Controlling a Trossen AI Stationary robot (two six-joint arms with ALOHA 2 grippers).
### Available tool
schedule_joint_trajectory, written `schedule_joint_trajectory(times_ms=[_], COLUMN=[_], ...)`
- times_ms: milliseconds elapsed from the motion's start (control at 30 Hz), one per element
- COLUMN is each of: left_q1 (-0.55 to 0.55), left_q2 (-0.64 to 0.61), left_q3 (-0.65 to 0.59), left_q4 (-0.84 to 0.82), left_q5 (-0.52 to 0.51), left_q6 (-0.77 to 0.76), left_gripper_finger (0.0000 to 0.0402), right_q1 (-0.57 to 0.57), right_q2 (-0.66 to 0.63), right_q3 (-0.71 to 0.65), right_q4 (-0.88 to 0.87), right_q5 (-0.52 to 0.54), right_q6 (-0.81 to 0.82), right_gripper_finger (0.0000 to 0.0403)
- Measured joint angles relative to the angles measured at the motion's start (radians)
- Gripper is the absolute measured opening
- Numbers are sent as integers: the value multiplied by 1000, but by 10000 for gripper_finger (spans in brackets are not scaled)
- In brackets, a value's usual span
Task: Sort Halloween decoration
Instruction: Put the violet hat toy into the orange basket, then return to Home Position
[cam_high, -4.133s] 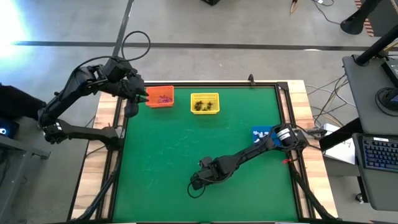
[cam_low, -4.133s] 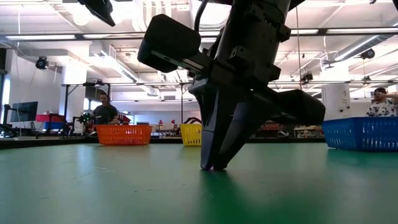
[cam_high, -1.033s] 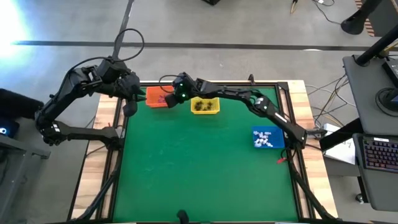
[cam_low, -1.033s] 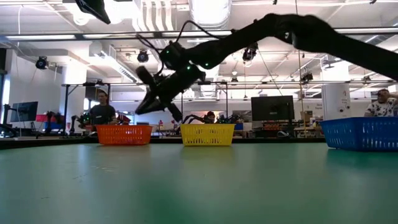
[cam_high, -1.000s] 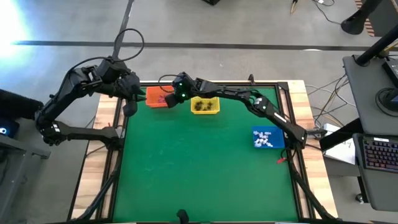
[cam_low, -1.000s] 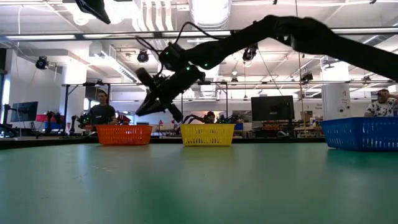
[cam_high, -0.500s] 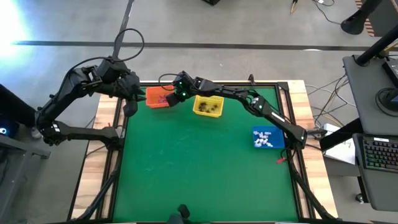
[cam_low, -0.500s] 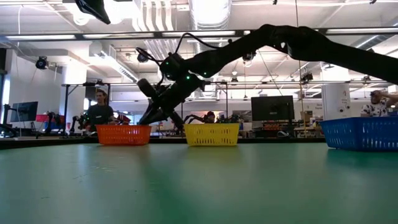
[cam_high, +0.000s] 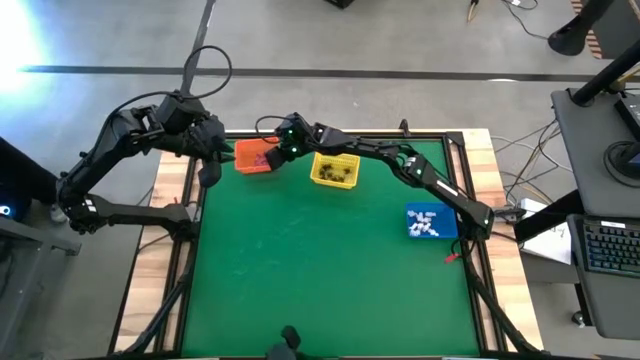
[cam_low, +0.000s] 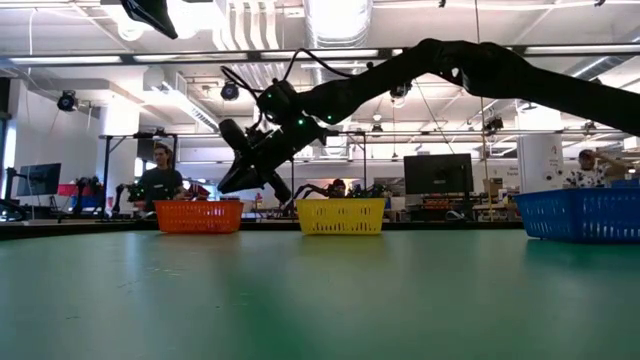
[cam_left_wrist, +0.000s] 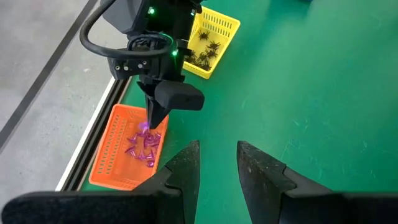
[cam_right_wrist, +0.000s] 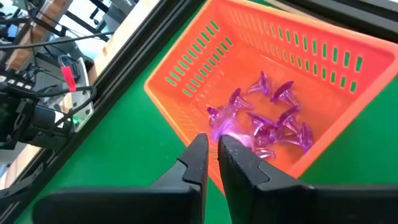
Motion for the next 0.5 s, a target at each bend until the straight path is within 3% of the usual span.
schedule_joint_trajectory(times_ms=[300, 500], left_q1=[0, 0], left_q2=[-3, -61], left_q3=[0, -6], left_q4=[0, 21], left_q5=[2, 146], left_q6=[2, -8], left_gripper_finger=[88, 88], right_q1=[-3, -8], right_q2=[-6, -97], right_q3=[0, 0], right_q4=[7, -51], right_q5=[-16, -272], right_q6=[41, 42], right_gripper_finger=[67, 71])
